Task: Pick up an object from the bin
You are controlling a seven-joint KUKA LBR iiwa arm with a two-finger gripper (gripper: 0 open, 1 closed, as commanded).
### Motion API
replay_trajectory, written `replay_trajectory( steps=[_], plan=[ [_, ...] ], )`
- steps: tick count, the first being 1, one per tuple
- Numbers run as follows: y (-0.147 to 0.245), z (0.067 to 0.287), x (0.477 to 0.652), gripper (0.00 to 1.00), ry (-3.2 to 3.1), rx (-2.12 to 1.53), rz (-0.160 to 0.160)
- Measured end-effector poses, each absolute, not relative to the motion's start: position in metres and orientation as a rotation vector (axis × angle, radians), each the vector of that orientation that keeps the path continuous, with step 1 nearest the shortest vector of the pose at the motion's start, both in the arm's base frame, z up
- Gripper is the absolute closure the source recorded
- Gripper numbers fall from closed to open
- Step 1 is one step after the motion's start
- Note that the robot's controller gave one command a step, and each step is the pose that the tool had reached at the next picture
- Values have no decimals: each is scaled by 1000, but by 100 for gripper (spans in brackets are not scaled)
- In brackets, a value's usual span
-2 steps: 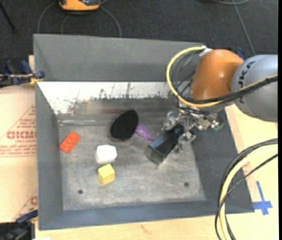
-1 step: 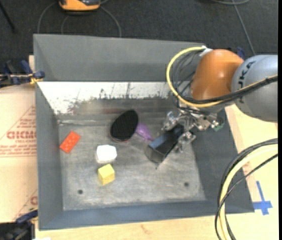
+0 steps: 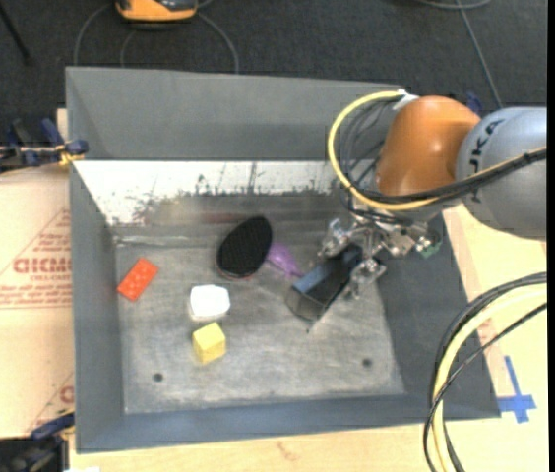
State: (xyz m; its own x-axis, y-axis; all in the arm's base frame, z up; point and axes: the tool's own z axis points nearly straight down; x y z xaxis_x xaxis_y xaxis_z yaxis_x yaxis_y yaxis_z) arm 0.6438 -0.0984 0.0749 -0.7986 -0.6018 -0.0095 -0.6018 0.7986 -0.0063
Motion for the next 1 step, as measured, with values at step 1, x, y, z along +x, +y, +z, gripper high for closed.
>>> replay_trajectory(
  steps=[1],
  plan=[
    [-98, 81, 642, 100, 2976, -995, 0]
  ],
)
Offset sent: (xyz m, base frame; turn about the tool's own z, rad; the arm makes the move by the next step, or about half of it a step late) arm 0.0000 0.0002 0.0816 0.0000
